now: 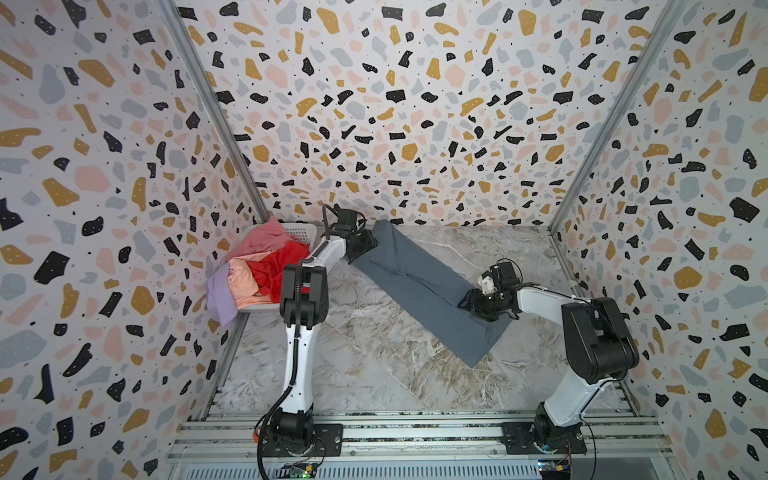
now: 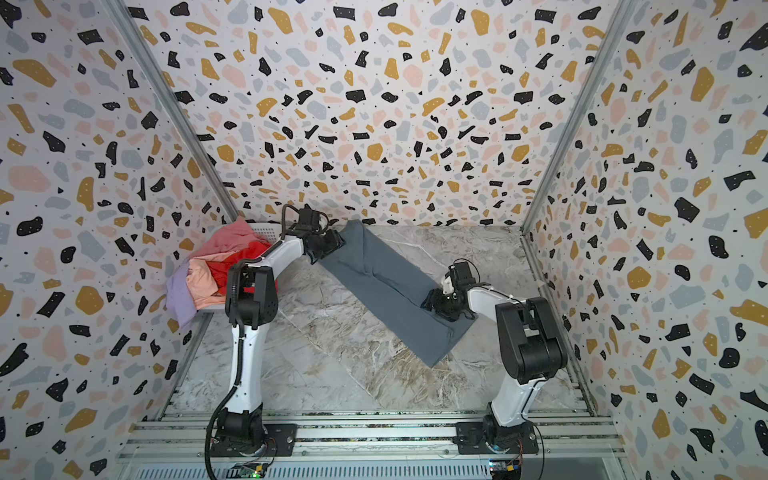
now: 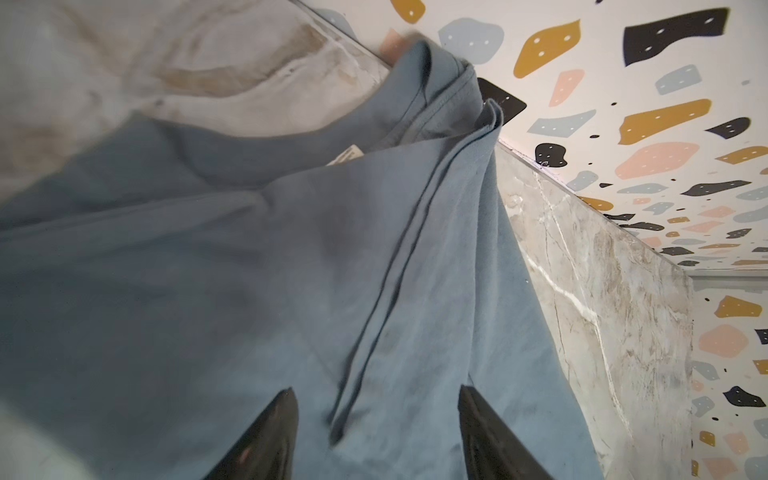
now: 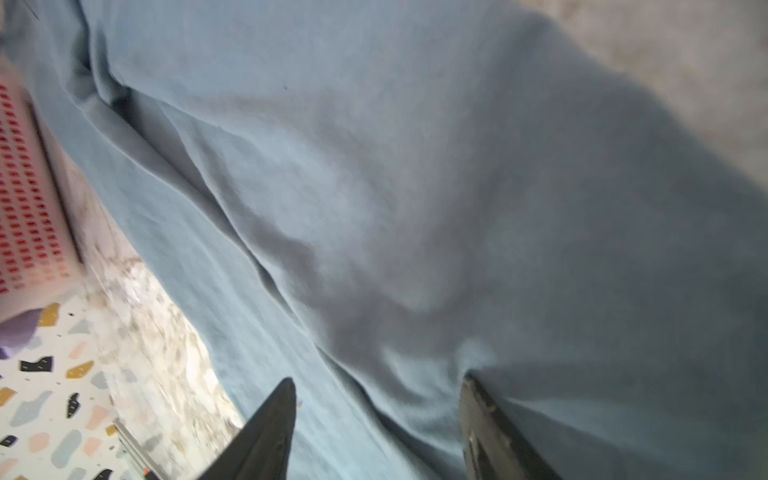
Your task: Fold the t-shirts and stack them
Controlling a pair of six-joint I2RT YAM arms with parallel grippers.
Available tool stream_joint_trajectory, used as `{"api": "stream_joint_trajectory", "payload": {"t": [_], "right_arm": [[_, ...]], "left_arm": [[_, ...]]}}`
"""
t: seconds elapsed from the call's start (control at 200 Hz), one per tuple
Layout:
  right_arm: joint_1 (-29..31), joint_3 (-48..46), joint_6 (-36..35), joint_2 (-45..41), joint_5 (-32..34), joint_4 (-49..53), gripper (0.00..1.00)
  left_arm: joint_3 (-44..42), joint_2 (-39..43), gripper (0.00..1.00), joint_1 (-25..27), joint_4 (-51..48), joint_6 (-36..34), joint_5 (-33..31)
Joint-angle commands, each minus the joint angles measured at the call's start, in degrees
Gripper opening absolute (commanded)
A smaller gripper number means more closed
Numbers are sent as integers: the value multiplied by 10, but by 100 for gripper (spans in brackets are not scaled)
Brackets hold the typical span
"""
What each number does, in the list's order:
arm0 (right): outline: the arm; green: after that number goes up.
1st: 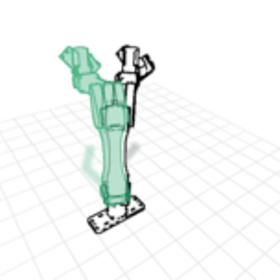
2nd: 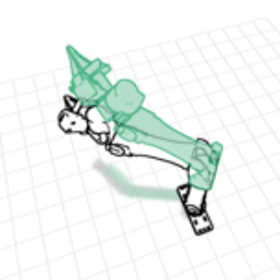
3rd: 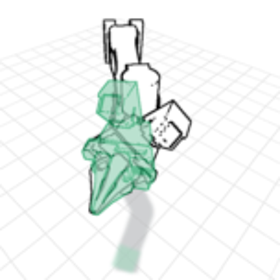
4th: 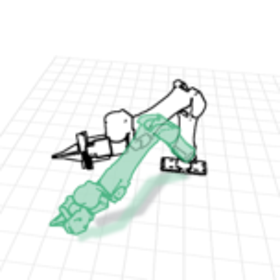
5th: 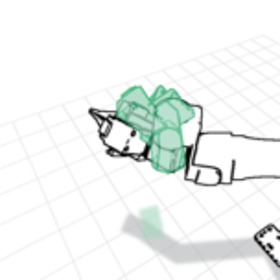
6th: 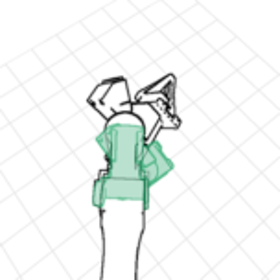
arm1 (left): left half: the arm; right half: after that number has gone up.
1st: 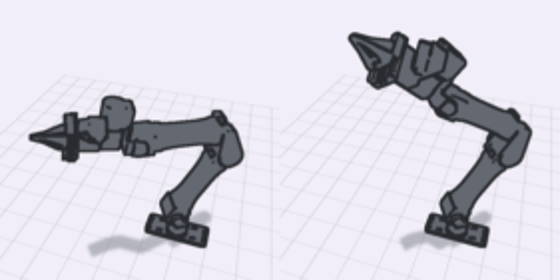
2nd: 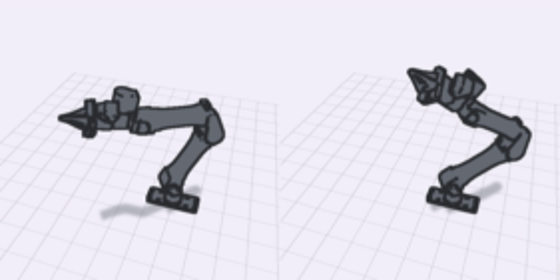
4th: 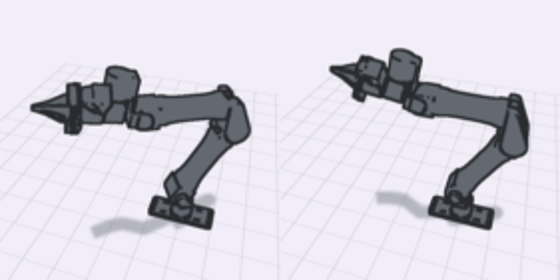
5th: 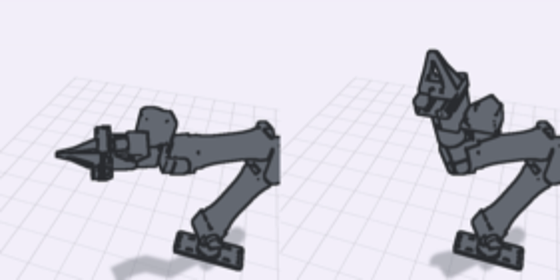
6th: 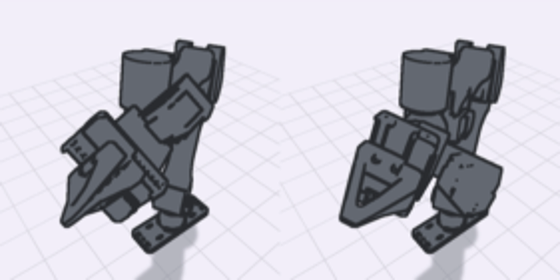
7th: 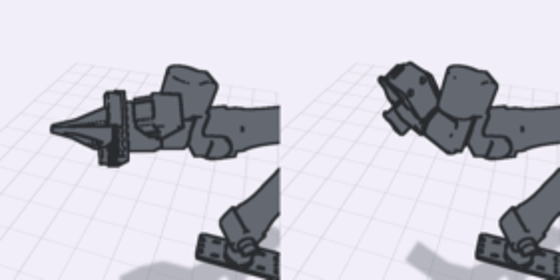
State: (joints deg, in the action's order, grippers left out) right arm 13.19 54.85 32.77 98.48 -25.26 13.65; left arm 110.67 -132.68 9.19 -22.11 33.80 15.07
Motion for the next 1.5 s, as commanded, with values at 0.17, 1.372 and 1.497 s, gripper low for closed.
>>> {"api": "stream_joint_trajectory", "payload": {"t": [0.17, 1.372, 1.497], "right_arm": [[-2, 27, -25, -16, 80, -104, 64], [239, -149, 11, -86, 34, -1, 63], [247, -155, 29, -83, 16, -18, 63]], "left_arm": [[-146, 115, 63, 33, 30, 6, -78], [172, -221, 63, 147, 103, 40, 52], [203, -237, 63, 147, 114, 56, 54]]}}
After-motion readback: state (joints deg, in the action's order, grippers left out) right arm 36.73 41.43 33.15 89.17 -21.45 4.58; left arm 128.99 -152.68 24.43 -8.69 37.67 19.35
